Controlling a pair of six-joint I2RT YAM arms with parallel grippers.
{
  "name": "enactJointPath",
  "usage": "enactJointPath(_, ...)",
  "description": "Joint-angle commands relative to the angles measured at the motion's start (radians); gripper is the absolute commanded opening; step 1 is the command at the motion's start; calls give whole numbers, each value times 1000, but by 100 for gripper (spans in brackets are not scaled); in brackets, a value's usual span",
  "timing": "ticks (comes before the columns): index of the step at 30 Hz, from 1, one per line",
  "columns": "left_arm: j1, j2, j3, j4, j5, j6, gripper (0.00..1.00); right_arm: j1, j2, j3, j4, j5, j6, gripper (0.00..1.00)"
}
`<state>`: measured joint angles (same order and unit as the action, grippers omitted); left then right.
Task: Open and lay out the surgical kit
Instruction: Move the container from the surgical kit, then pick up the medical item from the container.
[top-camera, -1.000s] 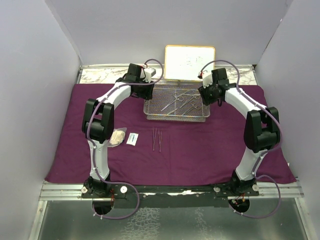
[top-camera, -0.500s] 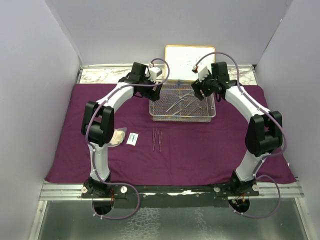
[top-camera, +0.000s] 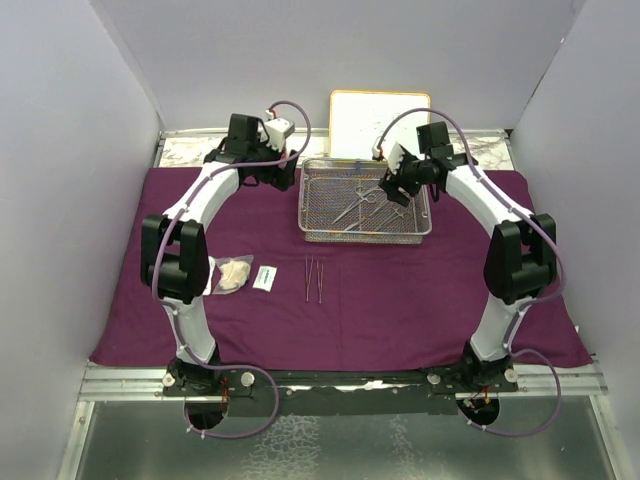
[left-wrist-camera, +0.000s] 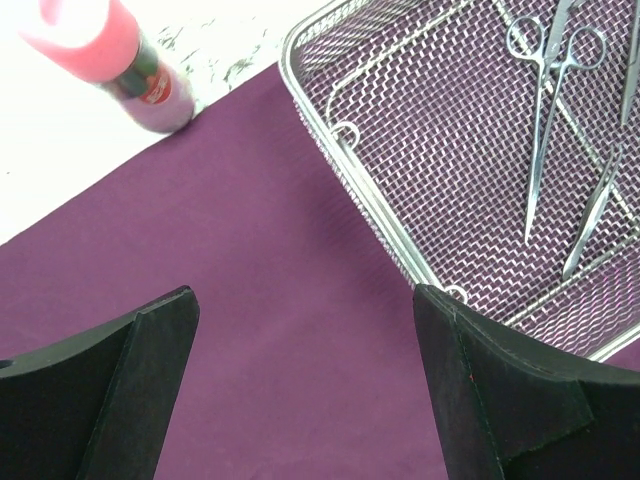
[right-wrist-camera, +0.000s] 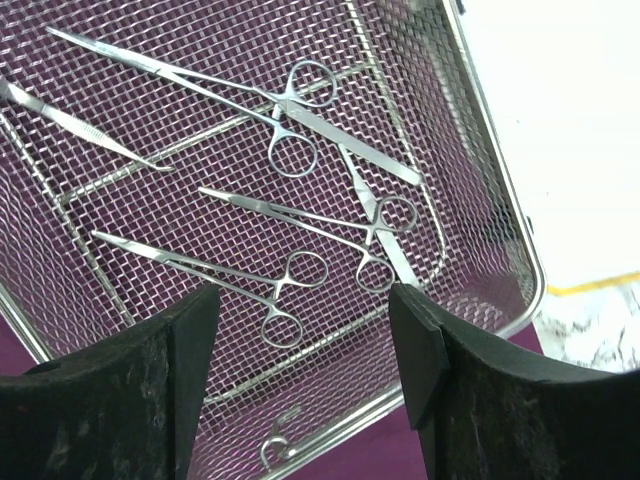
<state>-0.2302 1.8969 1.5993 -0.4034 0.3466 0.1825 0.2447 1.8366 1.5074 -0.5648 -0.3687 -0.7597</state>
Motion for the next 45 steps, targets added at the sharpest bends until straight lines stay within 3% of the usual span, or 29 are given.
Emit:
enactJointPath(1, 17, -63, -44, 4, -13, 14, 90, -1, 90, 88, -125, -113, -146, 68)
enactJointPath(10, 35, -115, -121, 28, -17, 9, 86, -7, 241, 226, -328, -205, -300, 62)
enactJointPath(20, 37, -138, -155, 56, 7, 6, 85, -15, 303, 225, -392, -221, -357, 56)
enactJointPath(35, 37, -131, -166, 56, 37, 5, 84, -21, 283, 61, -219, -176, -302, 49)
enactJointPath(42, 37, -110, -191, 76, 46, -26, 82, -33, 261, -11, -127, -163, -241, 42)
enactJointPath(45, 37, -106, -192, 78, 52, -29, 82, -40, 270, 0, -137, -172, -221, 33)
